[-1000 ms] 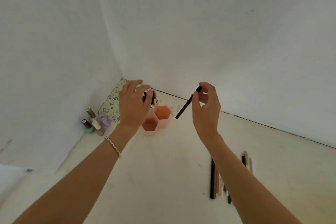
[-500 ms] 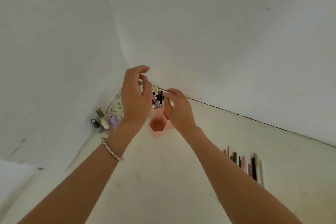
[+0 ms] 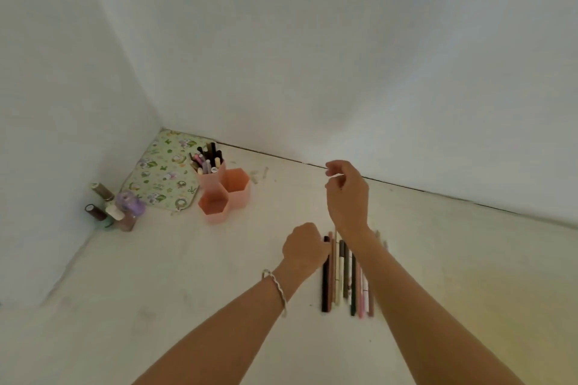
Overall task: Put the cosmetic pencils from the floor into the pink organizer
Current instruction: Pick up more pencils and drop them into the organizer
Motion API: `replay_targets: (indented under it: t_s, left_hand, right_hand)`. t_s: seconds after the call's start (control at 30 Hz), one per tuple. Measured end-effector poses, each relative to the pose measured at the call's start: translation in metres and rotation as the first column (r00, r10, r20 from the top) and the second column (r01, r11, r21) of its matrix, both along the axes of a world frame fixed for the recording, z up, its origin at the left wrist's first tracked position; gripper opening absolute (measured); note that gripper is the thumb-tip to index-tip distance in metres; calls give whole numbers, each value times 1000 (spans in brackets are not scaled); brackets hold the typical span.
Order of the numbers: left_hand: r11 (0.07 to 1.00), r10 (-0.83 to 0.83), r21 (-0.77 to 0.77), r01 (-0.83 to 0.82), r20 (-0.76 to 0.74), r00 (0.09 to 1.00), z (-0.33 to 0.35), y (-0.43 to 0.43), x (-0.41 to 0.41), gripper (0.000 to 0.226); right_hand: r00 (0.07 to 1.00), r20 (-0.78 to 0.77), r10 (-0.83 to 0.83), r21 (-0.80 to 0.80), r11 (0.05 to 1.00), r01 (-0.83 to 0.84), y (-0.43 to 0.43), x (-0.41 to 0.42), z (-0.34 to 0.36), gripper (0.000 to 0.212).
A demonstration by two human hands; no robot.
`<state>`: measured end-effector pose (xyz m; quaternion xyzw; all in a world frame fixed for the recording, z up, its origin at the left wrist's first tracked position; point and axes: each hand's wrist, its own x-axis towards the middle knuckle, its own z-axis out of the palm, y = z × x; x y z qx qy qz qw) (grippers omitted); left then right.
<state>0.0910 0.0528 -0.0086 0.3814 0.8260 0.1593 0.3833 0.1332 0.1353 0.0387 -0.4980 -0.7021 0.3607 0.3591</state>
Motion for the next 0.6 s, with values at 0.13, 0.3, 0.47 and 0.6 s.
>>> replay_targets:
  t_s: [0.13,0.3,0.47,0.6]
  left_hand:
    - [998,55,-37,-59,-107,993,-18,1,24,24]
    - [994,92,-49,-100,-141,986,-26,5,29,18]
    - [976,162,146,-162,16,987,-22,14,0,16]
    - [830,270,467,-305,141,952,20,21,-43,10]
  right_hand:
    - [999,31,-18,-36,999,19,-1,34,-12,37]
    - [999,28,-30,-71,997,32,2,60,-18,32]
    - [977,212,33,-125,992,-6,6,65,-28,24]
    - [764,615,197,-162,979,-122,4,64,-49,19]
